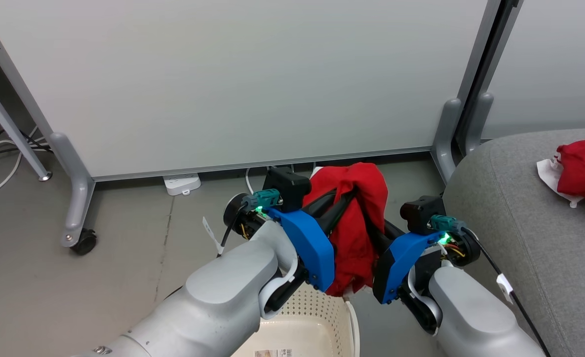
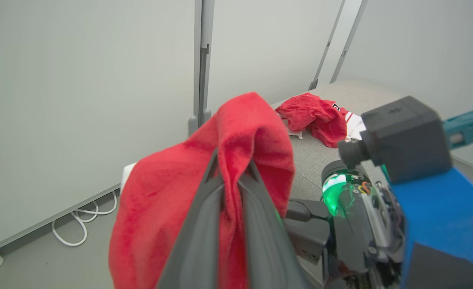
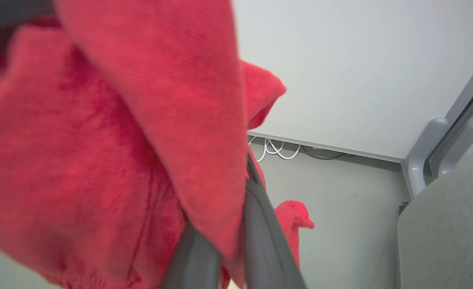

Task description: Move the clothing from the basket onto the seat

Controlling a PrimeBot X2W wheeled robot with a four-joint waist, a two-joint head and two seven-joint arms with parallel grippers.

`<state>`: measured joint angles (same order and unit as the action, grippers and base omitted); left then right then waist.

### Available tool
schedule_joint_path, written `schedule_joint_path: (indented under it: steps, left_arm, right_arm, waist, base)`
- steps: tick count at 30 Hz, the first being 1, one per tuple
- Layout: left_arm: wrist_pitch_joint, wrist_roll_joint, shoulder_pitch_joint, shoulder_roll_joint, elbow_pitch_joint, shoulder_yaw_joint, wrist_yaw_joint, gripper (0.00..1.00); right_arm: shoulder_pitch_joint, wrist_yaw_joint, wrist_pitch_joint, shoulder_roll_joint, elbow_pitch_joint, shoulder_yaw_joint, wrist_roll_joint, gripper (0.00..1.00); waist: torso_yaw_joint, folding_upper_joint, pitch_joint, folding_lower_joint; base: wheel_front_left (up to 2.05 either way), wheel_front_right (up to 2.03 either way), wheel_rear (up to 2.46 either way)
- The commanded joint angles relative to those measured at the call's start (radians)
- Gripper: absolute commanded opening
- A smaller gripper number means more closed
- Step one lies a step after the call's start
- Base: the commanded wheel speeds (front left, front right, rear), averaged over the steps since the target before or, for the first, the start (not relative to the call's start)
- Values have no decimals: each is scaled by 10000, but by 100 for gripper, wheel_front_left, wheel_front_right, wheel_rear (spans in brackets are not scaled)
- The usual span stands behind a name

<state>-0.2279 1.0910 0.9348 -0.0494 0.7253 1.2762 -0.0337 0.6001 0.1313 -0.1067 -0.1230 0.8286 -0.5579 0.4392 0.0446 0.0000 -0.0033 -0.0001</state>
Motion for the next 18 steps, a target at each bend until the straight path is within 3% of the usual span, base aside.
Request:
schedule_joint_path:
  steps: [1, 6, 7, 8, 18]
  left_arm:
    - [-88, 32, 101, -22, 15, 14, -11, 0]
    - [-95, 69, 149, -22, 23, 28, -19, 0]
    - [-111, 47, 168, -22, 27, 28, -6, 46]
    - [-127, 31, 183, -22, 28, 31, 8, 98]
    - [-312, -58, 6, -22, -20, -25, -39, 100]
  right_arm:
    - [180, -11, -100, -45, 58, -39, 16, 0]
    - [294, -11, -267, -17, 246, -163, 91, 0]
    - [317, -11, -276, -9, 279, -186, 113, 0]
    - [329, -11, -307, -1, 314, -213, 108, 0]
    - [560, -11, -679, -25, 563, -303, 218, 0]
  waist:
    - [-5, 0, 6, 1]
    - [-16, 0, 29, 1]
    - [-17, 0, 34, 1]
    - [-19, 0, 38, 1]
    - [-37, 0, 89, 1]
  base:
    - [0, 0, 0]
    - [0, 0, 0]
    - [0, 0, 0]
    - [0, 0, 0]
    - [0, 0, 0]
